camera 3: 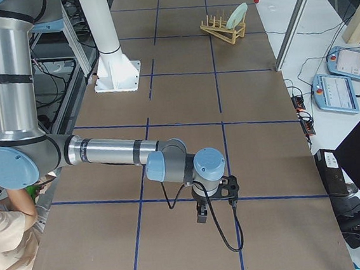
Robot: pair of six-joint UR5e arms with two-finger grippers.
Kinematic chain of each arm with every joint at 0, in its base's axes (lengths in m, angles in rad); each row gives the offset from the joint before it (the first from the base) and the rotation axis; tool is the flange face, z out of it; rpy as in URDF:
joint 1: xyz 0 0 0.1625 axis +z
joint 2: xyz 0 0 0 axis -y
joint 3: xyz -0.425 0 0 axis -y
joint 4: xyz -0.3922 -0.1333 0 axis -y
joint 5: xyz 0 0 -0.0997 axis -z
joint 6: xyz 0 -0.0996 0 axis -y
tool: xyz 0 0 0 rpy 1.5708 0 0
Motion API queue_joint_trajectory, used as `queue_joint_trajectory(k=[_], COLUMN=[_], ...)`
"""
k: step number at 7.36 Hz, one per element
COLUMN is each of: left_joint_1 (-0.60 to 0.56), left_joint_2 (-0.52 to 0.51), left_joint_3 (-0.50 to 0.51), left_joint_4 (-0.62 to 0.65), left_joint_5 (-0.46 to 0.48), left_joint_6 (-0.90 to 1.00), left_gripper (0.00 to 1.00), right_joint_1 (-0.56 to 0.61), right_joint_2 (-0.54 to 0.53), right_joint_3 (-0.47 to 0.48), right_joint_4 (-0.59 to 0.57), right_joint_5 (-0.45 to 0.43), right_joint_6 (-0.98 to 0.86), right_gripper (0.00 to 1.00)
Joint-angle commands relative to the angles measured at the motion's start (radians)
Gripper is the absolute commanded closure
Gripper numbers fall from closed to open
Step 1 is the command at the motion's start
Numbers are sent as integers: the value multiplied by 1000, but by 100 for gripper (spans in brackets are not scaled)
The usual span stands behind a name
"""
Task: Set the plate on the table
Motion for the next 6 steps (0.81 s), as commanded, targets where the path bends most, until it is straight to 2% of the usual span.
queue_joint_trajectory(k=[1, 3, 4, 5, 6], left_joint_1=[0, 0, 0, 2, 2], left_joint_2=[0, -1, -33, -81, -178], left_joint_3=[-12, -31, -29, -23, 13], left_joint_4=[0, 2, -1, -5, -32], left_joint_5=[1, 3, 1, -2, -2], left_joint_6=[0, -3, -11, -6, -8], left_gripper=[0, 0, 0, 0, 0], right_joint_1=[0, 0, 0, 0, 0], right_joint_2=[0, 0, 0, 0, 0], right_joint_3=[0, 0, -1, -1, 0], right_joint_4=[0, 0, 0, 0, 0], right_joint_5=[0, 0, 0, 0, 0], right_joint_6=[0, 0, 0, 0, 0], right_gripper=[0, 0, 0, 0, 0])
